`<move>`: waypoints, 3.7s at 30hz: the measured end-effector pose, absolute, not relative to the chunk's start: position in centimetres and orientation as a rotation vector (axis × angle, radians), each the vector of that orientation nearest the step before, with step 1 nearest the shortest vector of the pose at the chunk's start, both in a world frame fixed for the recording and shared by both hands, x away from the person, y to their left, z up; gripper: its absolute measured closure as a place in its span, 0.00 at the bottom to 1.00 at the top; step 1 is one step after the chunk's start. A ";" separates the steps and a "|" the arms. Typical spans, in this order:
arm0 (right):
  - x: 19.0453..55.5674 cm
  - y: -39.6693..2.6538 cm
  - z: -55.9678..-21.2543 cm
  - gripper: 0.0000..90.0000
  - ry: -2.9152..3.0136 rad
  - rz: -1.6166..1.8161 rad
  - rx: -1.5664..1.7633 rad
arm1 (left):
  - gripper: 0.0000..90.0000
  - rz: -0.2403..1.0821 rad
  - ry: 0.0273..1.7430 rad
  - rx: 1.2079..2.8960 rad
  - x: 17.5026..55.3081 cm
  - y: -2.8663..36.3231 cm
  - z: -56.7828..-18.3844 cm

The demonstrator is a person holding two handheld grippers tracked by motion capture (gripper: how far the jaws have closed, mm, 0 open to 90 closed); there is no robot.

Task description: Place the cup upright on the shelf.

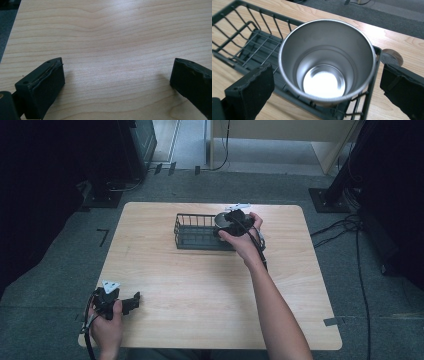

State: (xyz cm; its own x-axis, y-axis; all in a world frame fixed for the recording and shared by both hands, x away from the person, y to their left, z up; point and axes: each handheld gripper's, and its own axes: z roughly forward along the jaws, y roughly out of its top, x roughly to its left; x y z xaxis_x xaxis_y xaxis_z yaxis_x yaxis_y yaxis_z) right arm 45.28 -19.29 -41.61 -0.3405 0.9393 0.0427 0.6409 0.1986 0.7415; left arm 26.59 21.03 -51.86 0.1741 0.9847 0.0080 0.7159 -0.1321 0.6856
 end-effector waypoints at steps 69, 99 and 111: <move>29.9 -35.8 -47.1 0.00 1.856 0.870 1.677 | 0.00 0.644 1.598 1.913 26.6 21.0 -51.9; 24.8 -40.7 -51.6 0.04 1.774 0.723 1.784 | 0.00 0.643 1.598 1.913 26.6 21.0 -51.9; 23.0 -41.7 -52.4 0.00 1.763 0.726 1.807 | 0.00 0.644 1.598 1.913 26.6 21.0 -51.9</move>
